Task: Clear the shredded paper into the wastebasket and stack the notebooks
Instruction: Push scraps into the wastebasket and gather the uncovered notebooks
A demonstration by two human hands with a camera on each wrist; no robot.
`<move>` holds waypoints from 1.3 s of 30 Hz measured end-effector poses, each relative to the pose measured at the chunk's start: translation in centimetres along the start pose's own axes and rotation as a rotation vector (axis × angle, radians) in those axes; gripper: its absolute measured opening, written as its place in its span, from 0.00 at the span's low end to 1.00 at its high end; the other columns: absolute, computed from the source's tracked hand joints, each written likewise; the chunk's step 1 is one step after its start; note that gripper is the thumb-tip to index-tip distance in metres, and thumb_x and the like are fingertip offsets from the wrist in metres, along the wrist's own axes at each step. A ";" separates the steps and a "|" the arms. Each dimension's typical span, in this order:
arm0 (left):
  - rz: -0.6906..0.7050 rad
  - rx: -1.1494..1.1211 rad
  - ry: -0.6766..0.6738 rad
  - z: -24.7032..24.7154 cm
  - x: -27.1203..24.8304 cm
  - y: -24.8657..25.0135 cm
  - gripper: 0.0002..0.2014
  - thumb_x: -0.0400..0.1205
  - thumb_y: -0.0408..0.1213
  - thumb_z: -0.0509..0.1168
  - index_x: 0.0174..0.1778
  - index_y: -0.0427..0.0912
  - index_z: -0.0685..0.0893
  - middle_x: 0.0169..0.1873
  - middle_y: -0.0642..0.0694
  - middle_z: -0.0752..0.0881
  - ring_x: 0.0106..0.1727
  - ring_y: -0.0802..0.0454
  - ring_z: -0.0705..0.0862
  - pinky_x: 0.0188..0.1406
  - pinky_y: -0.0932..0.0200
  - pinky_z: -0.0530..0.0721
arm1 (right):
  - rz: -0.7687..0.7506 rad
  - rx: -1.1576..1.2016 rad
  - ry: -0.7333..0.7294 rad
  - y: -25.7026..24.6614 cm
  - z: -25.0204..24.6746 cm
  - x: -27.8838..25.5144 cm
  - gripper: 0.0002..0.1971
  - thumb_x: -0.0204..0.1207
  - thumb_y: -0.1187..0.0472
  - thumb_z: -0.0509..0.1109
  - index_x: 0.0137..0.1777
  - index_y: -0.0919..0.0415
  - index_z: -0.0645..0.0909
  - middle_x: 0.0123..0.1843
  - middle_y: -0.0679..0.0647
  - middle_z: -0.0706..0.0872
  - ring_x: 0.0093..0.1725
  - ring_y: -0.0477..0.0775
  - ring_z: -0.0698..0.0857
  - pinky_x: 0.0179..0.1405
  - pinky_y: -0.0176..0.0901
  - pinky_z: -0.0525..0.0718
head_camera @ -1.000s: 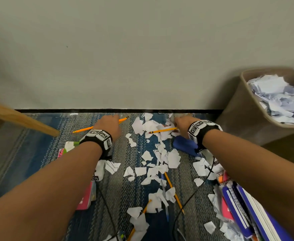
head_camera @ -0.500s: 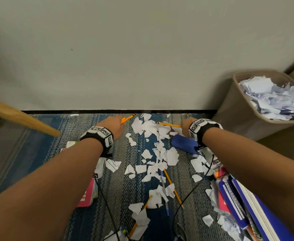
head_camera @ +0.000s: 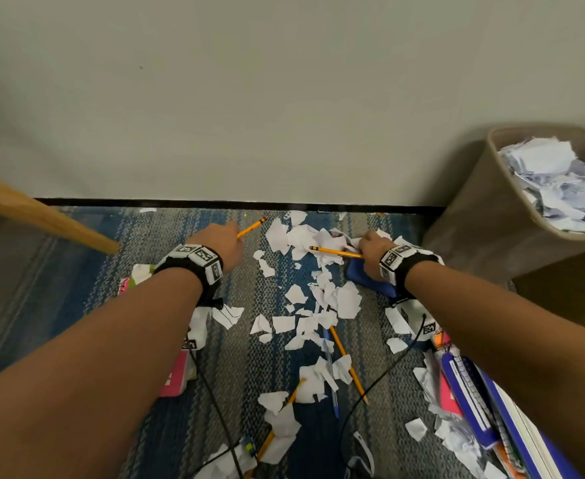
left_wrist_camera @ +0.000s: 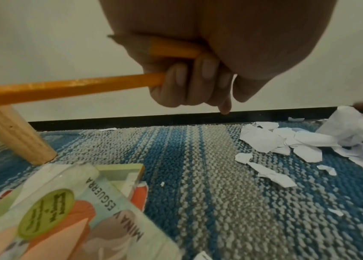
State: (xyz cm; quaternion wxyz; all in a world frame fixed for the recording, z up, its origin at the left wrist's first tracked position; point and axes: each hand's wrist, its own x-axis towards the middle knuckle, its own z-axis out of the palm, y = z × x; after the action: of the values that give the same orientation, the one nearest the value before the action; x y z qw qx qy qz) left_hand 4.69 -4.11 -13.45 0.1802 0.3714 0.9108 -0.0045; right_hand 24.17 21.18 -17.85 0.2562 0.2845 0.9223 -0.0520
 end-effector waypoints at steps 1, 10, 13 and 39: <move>0.001 0.005 -0.003 -0.1 -0.1 0.2 0.10 0.87 0.45 0.52 0.52 0.43 0.74 0.32 0.46 0.75 0.35 0.43 0.78 0.37 0.51 0.79 | 0.012 0.005 -0.017 -0.1 -0.1 -0.1 0.15 0.76 0.62 0.65 0.61 0.63 0.79 0.62 0.63 0.75 0.63 0.67 0.79 0.63 0.54 0.79; 0.048 0.035 -0.039 -1.9 -0.5 2.1 0.14 0.87 0.45 0.51 0.49 0.42 0.78 0.35 0.45 0.78 0.38 0.42 0.80 0.38 0.52 0.78 | 0.054 -0.044 -0.083 0.8 -2.7 -3.2 0.21 0.74 0.64 0.62 0.67 0.53 0.79 0.74 0.52 0.70 0.75 0.67 0.66 0.72 0.68 0.63; 0.045 -0.105 0.005 -2.6 -0.6 2.9 0.12 0.87 0.42 0.54 0.44 0.41 0.77 0.33 0.44 0.78 0.37 0.42 0.78 0.37 0.55 0.74 | 0.056 0.179 0.038 0.5 -4.9 -4.6 0.14 0.76 0.65 0.63 0.57 0.58 0.86 0.61 0.58 0.84 0.60 0.63 0.82 0.64 0.57 0.80; 0.081 -1.162 -0.325 3.4 -7.7 12.8 0.20 0.82 0.61 0.58 0.43 0.45 0.72 0.34 0.40 0.70 0.21 0.53 0.60 0.21 0.62 0.60 | -0.024 0.965 -0.182 -7.5 2.0 -13.5 0.16 0.73 0.58 0.61 0.61 0.56 0.67 0.47 0.68 0.80 0.39 0.62 0.79 0.37 0.58 0.80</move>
State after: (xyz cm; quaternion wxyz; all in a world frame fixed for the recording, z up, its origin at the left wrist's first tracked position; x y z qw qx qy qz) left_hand 19.58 -0.56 -12.46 0.4907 0.2411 0.7099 0.4440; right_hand 30.52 7.75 -13.18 0.1742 0.3544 0.7701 -0.5010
